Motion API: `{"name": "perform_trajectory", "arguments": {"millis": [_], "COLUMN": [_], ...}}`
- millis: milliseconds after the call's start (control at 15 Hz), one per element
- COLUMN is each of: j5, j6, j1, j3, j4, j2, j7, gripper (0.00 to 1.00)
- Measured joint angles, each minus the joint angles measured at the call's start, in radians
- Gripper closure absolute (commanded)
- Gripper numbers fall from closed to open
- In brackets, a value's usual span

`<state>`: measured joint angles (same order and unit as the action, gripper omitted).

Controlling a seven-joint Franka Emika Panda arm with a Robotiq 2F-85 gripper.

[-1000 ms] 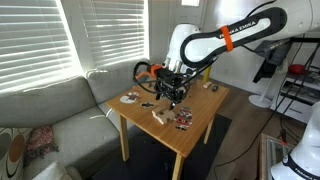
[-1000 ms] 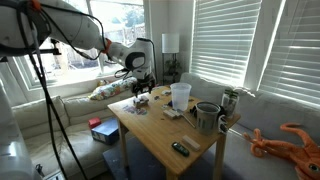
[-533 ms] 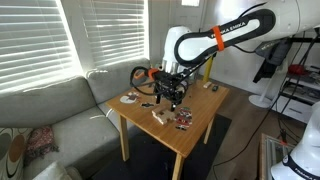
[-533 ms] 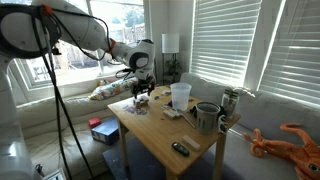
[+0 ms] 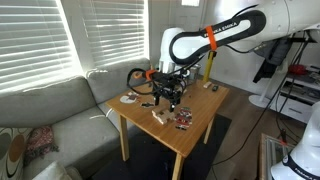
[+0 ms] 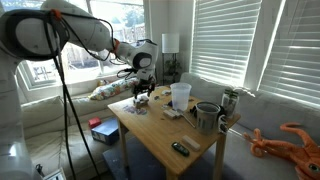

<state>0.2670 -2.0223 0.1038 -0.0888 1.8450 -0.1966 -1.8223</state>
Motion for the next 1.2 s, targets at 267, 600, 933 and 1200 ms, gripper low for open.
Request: {"name": "perform_trajectory", "arguments": {"millis": [267,600,933,1200], "j5": [0.006,0.018,0.038,0.045], "j6": [0.04,0.089,0.115,0.121], "j1": [0.0,-0.002,-0.002,-0.002], "j3": [0.002,0.006,0.012,0.016], "j4": [-0.023,-0.043,-0.048,-0.048], "j2": [-0.019,-0.032,-0.034,-0.034], "j7": [0.001,0.001,0.001,-0.005], "gripper": [0.0,0.0,0.0,0.0]}}
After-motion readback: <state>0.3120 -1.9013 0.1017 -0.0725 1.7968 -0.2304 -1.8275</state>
